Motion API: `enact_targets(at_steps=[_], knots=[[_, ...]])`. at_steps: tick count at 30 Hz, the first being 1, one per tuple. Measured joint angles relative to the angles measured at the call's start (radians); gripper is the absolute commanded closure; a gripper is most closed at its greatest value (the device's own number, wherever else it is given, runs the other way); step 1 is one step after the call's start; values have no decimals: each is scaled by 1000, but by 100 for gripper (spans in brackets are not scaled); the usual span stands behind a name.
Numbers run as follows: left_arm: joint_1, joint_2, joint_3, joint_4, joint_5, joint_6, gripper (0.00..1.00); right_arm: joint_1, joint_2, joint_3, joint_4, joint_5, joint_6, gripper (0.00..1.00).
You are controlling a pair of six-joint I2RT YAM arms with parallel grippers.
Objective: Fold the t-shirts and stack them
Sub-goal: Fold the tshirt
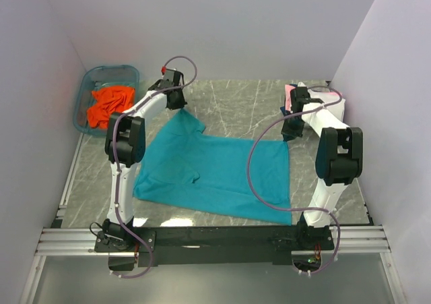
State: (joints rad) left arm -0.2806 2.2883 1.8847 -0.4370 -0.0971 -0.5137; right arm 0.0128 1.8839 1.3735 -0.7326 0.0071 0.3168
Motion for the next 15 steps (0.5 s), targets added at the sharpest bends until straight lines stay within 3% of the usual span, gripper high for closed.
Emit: enact_targets(at_steps=[10,15], knots=[[15,1,142,21,32,5,100,0,56,179,-61,17,0,100],[27,-12,127,47,42,6,100,0,58,214,-71,18,-1,100]])
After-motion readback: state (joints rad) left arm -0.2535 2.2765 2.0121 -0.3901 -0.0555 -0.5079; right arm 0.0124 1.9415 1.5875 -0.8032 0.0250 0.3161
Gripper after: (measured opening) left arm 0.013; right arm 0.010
